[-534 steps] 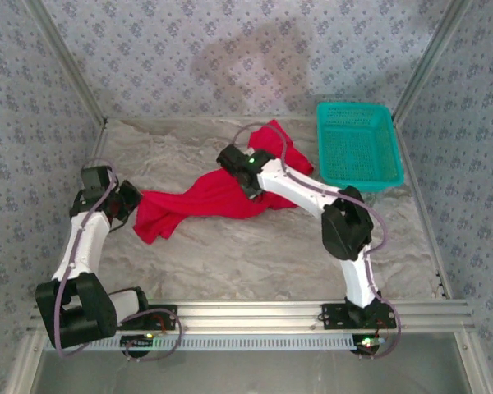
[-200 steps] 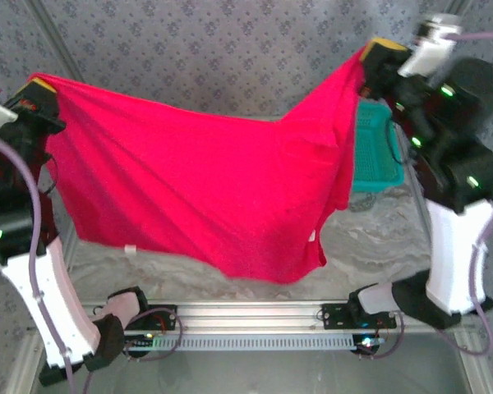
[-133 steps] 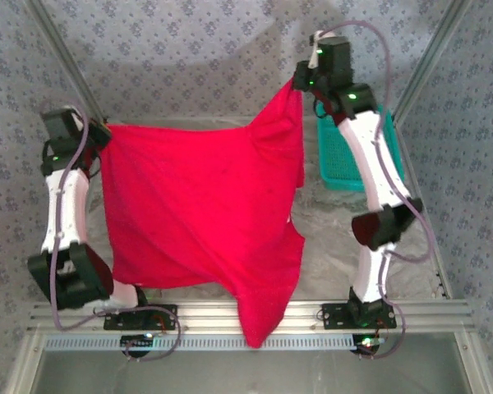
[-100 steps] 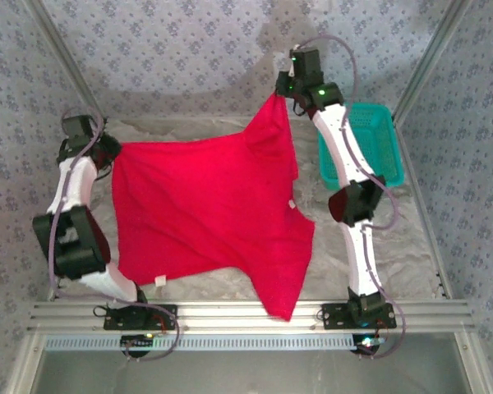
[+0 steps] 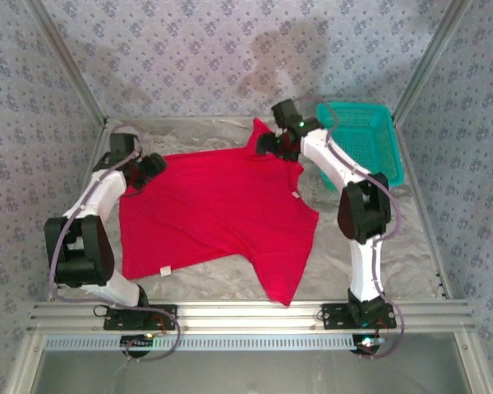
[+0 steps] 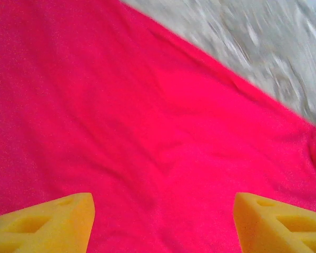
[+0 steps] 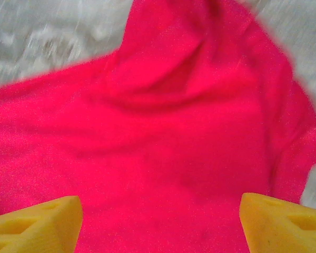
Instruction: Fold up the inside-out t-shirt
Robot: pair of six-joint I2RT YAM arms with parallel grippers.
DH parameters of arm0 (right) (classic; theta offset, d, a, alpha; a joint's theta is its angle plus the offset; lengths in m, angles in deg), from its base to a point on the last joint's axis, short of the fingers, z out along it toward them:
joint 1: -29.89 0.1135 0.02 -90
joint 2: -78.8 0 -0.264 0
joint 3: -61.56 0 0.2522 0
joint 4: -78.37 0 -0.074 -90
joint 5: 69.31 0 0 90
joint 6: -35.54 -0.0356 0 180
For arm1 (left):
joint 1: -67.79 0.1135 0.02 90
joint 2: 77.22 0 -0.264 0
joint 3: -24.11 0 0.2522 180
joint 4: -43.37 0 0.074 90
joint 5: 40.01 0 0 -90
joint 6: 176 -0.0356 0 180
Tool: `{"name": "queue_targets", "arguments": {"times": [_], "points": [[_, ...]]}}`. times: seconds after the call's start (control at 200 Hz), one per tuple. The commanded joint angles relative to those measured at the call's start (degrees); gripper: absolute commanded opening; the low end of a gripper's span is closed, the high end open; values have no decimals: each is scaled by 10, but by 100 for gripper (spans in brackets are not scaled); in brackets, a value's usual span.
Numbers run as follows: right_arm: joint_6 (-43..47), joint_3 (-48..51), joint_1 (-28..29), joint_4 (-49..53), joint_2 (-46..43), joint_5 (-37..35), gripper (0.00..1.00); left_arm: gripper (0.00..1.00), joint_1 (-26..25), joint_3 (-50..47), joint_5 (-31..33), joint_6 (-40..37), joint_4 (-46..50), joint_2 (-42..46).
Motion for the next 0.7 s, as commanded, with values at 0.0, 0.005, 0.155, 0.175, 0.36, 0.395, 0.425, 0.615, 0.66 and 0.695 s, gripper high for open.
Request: {"name": "queue_targets", "arguments": {"times": [0.0, 0.005, 0.155, 0.175, 0.36, 0.395, 0.425, 0.615, 0.66, 0.695], "points": [[-38, 133, 55, -52, -72, -31, 77, 68, -16, -40, -57, -5, -37, -35], [-40, 138, 57, -54, -74, -33, 76, 68, -17, -42, -59, -5, -37, -37], [-90, 226, 78, -109, -58, -25, 70, 66, -22, -64, -59, -18, -28, -73], [-94, 226, 77, -109, -47, -23, 69, 66, -22, -66, -58, -20, -26, -76], [-93, 165, 52, -82, 70, -23, 68, 65, -22, -110, -46, -33, -10, -63], [-89, 141, 43, -82, 93, -25, 69, 65, -22, -126, -43, -28, -10, -57], [-84, 115, 34, -63, 118, -22, 69, 65, -23, -143, -46, -21, -15, -51], [-62, -155, -6, 32, 298, -1, 70, 63, -66, -280, -104, 71, -111, -18], [-40, -236, -9, 55, 346, 10, 71, 62, -103, -307, -106, 105, -137, -9], [-39, -302, -11, 69, 382, 19, 71, 62, -141, -329, -105, 137, -163, -1]]}}
